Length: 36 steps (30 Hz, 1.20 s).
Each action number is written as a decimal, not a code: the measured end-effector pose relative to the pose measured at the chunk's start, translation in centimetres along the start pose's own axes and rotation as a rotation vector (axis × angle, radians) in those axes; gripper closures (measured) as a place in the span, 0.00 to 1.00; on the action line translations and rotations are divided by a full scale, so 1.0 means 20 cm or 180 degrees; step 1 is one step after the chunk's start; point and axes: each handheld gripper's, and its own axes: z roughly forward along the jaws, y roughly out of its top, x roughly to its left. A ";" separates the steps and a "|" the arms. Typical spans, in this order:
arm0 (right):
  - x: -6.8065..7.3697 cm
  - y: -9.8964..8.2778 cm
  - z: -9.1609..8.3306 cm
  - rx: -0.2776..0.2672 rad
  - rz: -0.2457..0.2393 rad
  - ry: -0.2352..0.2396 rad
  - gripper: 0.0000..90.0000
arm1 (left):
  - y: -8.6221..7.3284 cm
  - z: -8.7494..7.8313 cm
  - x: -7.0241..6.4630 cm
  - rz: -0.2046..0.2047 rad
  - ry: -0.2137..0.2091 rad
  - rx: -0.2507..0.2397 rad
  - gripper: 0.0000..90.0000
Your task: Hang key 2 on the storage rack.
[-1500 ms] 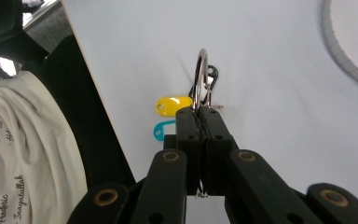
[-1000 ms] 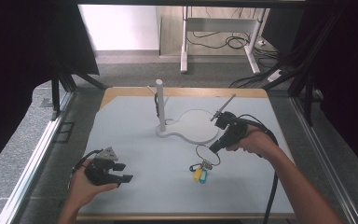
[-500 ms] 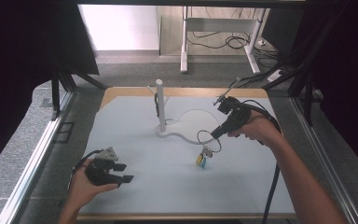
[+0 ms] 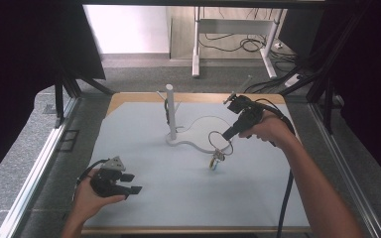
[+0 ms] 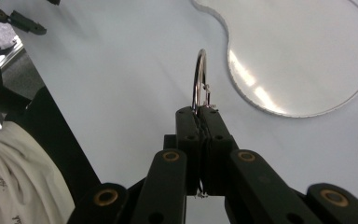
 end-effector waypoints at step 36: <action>-0.01 0.20 -0.05 -0.0058 0.0087 -0.0120 0.98 | 0.00 0.01 -0.01 -0.0032 -0.0028 -0.0030 0.49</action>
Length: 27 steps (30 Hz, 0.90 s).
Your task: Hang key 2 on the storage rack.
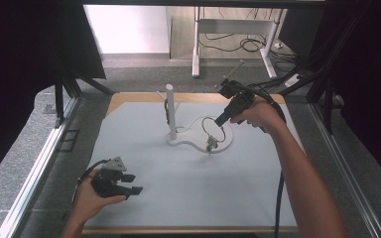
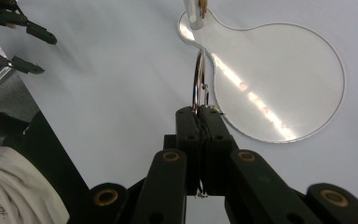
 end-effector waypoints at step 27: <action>-0.04 0.11 -0.01 -0.0096 0.0129 -0.0088 0.98 | 0.00 0.00 0.00 -0.0002 0.0001 -0.0004 0.49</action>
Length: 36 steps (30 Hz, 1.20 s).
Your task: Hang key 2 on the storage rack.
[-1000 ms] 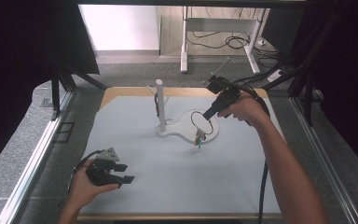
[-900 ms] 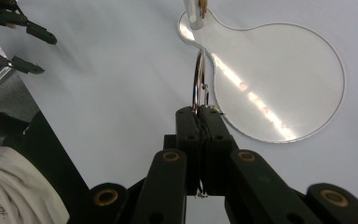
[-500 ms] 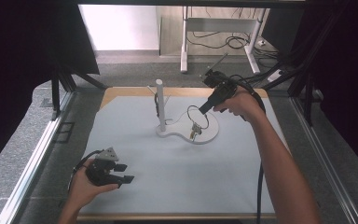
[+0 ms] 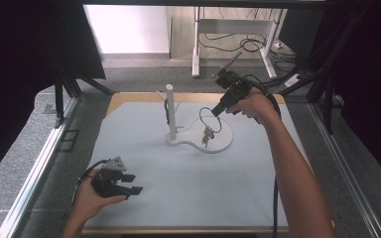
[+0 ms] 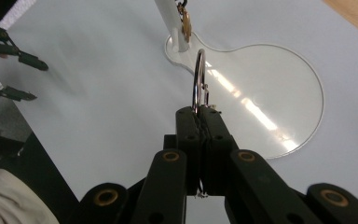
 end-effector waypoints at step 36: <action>-0.02 0.17 0.10 0.0008 0.0057 -0.0103 0.98 | -0.01 -0.02 0.01 0.0021 -0.0007 -0.0035 0.49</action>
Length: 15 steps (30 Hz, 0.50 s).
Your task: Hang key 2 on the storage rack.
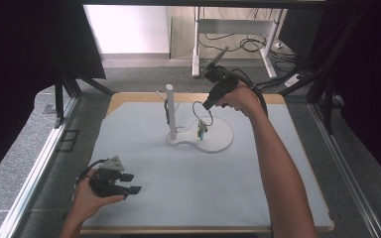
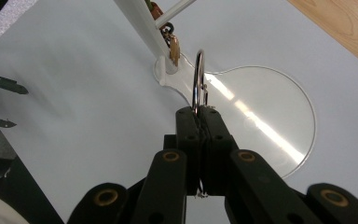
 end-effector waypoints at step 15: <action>0.02 0.06 0.05 0.0017 -0.0006 -0.0006 0.98 | 0.00 -0.01 0.00 0.0025 -0.0008 0.0012 0.49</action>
